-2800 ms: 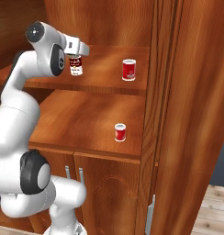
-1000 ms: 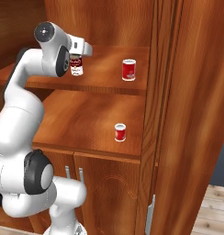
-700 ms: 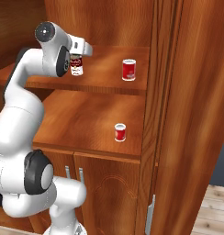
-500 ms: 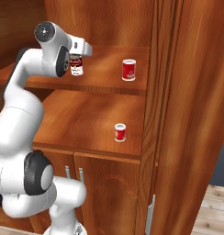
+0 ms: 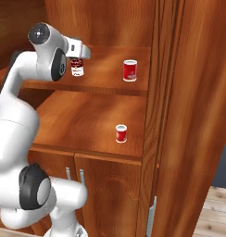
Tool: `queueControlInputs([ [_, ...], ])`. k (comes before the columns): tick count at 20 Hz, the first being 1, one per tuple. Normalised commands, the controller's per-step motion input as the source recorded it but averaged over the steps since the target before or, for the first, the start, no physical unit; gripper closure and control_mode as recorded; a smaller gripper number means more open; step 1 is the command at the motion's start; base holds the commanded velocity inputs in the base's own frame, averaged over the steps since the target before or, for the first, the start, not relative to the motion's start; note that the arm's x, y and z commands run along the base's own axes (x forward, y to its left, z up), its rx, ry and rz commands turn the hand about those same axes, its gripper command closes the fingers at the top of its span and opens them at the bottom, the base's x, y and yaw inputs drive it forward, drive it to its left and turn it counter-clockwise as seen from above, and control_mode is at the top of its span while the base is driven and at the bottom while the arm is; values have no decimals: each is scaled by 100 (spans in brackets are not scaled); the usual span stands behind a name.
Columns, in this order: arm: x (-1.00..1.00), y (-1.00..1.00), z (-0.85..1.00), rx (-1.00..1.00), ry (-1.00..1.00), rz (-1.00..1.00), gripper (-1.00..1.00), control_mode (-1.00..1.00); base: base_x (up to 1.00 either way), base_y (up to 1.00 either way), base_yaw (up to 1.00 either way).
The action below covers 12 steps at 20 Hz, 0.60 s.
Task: Stack two cans on top of the other two cans in the cabinet.
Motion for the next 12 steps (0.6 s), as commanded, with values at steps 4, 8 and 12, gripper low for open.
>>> queueControlInputs([
  [4,-50,0,-3,0,0,-1,-100,-100,0,0,0],
  [8,-61,0,-6,0,0,-4,-100,-100,0,0,0],
  [12,-67,0,-9,0,0,-4,-100,-100,0,0,0],
])
